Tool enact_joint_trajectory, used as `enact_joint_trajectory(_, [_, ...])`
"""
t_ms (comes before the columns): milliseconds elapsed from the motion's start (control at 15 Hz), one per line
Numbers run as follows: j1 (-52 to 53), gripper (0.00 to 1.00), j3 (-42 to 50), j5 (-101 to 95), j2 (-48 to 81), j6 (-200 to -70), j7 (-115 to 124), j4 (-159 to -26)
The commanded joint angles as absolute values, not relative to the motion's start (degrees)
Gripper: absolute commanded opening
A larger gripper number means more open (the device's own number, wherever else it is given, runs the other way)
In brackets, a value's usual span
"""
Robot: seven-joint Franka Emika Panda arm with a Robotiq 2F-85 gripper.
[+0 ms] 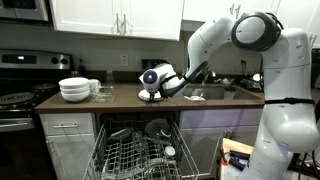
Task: Put the plate in the dishwasher
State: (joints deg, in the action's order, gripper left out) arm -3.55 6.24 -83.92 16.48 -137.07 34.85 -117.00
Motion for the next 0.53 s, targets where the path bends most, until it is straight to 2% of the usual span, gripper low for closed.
enact_joint_trajectory(0, [-4.3,0.74,5.7,-84.8,17.8,-137.2,35.1,-115.6])
enact_joint_trajectory(67, [-4.3,0.78,5.7,-84.8,17.8,-137.2,35.1,-115.6])
enact_joint_trajectory(133, [-4.3,0.74,5.6,-84.8,17.8,-137.1,35.1,-115.6])
enact_joint_trajectory(200, [-4.3,0.75,5.6,-84.7,17.9,-137.2,35.1,-115.6])
enact_joint_trajectory(267, [-4.4,0.72,5.6,-84.8,18.0,-137.3,35.1,-115.7])
enact_joint_trajectory(333, [-4.3,0.51,5.6,-84.8,18.0,-137.3,35.0,-115.7])
enact_joint_trajectory(400, [-4.3,0.50,5.6,-84.8,17.9,-137.3,35.0,-115.7])
enact_joint_trajectory(467, [-4.3,0.43,5.6,-84.8,17.9,-137.3,35.1,-115.7])
